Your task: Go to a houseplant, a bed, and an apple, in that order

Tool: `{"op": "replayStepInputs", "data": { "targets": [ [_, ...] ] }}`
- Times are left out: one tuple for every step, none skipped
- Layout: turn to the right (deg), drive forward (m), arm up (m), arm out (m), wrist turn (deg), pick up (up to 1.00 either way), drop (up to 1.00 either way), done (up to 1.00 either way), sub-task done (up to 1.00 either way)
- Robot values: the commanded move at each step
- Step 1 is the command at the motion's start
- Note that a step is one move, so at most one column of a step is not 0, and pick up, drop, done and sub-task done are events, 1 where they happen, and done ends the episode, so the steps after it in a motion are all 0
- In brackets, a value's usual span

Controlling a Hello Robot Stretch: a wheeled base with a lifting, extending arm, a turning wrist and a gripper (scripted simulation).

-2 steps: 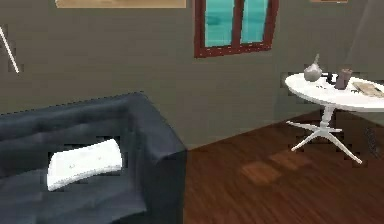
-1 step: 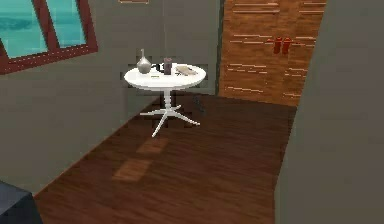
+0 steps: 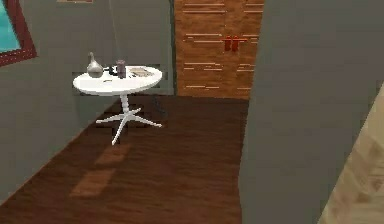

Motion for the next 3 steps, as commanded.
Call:
{"op": "replayStepInputs", "data": {
  "targets": [
    [0.0, 1.0, 0.0, 0.0, 0.0, 0.0, 0.0, 0.0, 0.0],
    [6.0, 0.0, 0.0, 0.0, 0.0, 0.0, 0.0, 0.0, 0.0],
    [0.0, 0.6, 0.0, 0.0, 0.0, 0.0, 0.0, 0.0, 0.0]
  ]
}}
